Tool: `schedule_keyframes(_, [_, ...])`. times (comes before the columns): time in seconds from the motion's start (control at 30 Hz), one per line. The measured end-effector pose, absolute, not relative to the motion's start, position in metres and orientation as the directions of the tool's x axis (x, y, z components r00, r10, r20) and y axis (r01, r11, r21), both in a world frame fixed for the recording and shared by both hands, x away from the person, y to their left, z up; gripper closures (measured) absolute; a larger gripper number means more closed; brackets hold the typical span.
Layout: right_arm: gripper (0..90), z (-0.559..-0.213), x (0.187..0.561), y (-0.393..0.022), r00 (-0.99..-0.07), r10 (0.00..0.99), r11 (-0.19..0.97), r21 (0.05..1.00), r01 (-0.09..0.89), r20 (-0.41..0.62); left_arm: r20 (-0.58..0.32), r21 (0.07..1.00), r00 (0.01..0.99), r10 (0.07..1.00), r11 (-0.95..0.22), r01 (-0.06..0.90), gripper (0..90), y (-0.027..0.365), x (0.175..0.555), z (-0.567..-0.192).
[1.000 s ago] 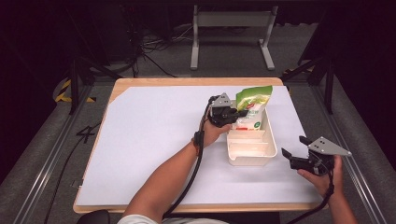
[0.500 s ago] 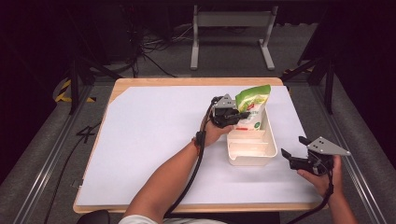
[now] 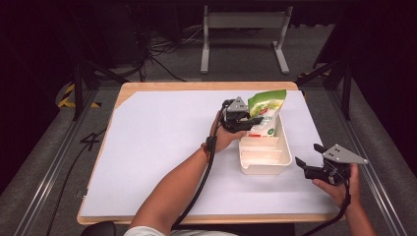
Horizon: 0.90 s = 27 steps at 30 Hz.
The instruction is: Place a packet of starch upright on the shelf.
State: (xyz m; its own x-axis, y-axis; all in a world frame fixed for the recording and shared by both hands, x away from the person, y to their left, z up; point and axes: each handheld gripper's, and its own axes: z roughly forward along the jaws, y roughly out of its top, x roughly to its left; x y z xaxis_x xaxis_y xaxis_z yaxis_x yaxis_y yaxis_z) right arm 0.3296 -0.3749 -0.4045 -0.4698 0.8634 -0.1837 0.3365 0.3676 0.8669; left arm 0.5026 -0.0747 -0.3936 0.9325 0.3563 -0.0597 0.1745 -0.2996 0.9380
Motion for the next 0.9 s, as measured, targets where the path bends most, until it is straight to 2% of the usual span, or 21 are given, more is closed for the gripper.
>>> schedule_keyframes(0.33, [19.1, -0.405, 0.330, -0.375, -0.473, 0.862, 0.371, 0.865, 0.338, -0.184, -0.033, 0.930, 0.930, 0.367, -0.329, 0.163, 53.3, -0.072, 0.501, -0.388])
schedule_keyframes(0.43, [19.0, -0.405, 0.330, -0.375, -0.470, 0.864, 0.367, 0.865, 0.342, -0.181, 0.005, 0.922, 0.910, 0.414, -0.354, 0.156, 39.7, -0.071, 0.500, -0.384])
schedule_keyframes(0.6, [18.9, -0.405, 0.330, -0.374, -0.473, 0.862, 0.373, 0.863, 0.341, -0.186, 0.017, 0.915, 0.903, 0.429, -0.371, 0.160, 27.0, -0.069, 0.499, -0.381])
schedule_keyframes(0.73, [18.9, -0.406, 0.330, -0.375, -0.470, 0.864, 0.368, 0.863, 0.346, -0.180, 0.014, 0.911, 0.895, 0.446, -0.375, 0.173, 19.1, -0.067, 0.499, -0.378])
schedule_keyframes(0.9, [18.9, -0.405, 0.330, -0.375, -0.469, 0.864, 0.367, 0.865, 0.341, -0.181, 0.022, 0.903, 0.906, 0.422, -0.399, 0.163, 12.4, -0.064, 0.497, -0.373])
